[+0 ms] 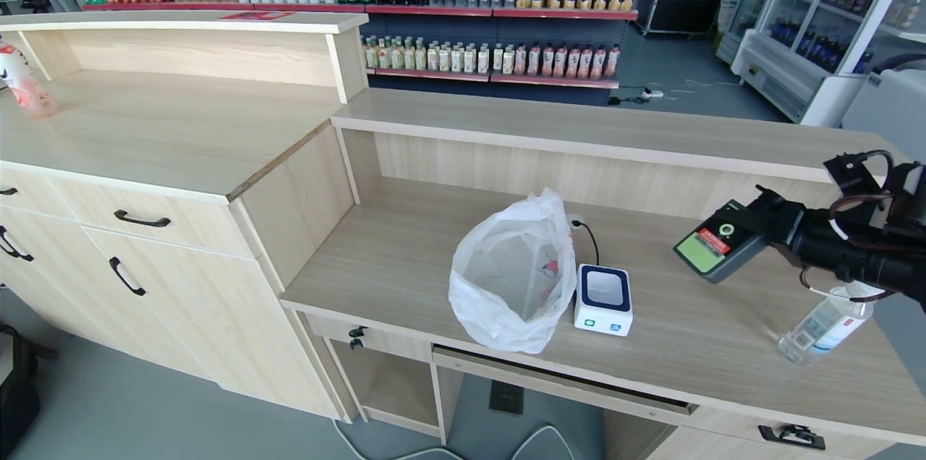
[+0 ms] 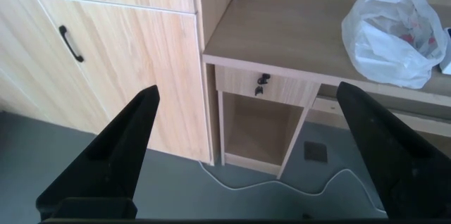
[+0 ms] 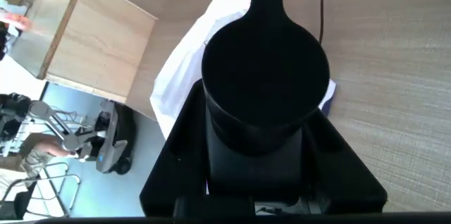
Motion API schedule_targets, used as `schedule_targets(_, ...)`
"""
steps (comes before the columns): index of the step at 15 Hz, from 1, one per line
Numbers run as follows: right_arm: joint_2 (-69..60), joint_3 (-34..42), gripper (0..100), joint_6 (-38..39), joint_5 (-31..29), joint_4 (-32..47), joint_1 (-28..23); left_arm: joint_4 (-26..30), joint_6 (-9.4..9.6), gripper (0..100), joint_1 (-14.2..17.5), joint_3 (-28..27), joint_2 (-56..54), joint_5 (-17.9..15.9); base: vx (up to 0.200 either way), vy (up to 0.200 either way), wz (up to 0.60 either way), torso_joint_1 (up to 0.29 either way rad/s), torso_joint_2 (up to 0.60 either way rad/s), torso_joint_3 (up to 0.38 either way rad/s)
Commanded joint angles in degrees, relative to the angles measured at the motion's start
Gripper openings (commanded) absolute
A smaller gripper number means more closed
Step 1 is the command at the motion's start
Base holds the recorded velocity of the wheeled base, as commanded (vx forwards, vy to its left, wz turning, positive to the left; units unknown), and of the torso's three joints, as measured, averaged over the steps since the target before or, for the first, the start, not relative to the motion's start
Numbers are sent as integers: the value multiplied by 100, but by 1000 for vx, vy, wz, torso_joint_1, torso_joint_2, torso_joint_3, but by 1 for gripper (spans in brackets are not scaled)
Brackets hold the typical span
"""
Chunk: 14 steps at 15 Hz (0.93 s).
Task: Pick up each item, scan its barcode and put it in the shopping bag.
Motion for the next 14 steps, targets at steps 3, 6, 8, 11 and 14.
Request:
schedule_targets(3, 439, 38, 0, -383, 19, 8, 20, 0, 0, 100, -1, 0, -2, 0, 0, 0, 0, 0, 0, 0)
schedule_targets(6, 465, 214, 0, -524, 19, 0, 11, 0, 0, 100, -1, 0, -2, 0, 0, 0, 0, 0, 0, 0)
schedule_targets(8, 570, 197, 0, -559, 19, -53, 11, 0, 0, 100, -1, 0, -2, 0, 0, 0, 0, 0, 0, 0)
schedule_targets(11, 781, 126, 0, -629, 10, -361, 11, 0, 0, 100, -1, 0, -2, 0, 0, 0, 0, 0, 0, 0)
schedule_targets(14, 887, 126, 0, -849, -25, -361, 11, 0, 0, 100, -1, 0, -2, 0, 0, 0, 0, 0, 0, 0)
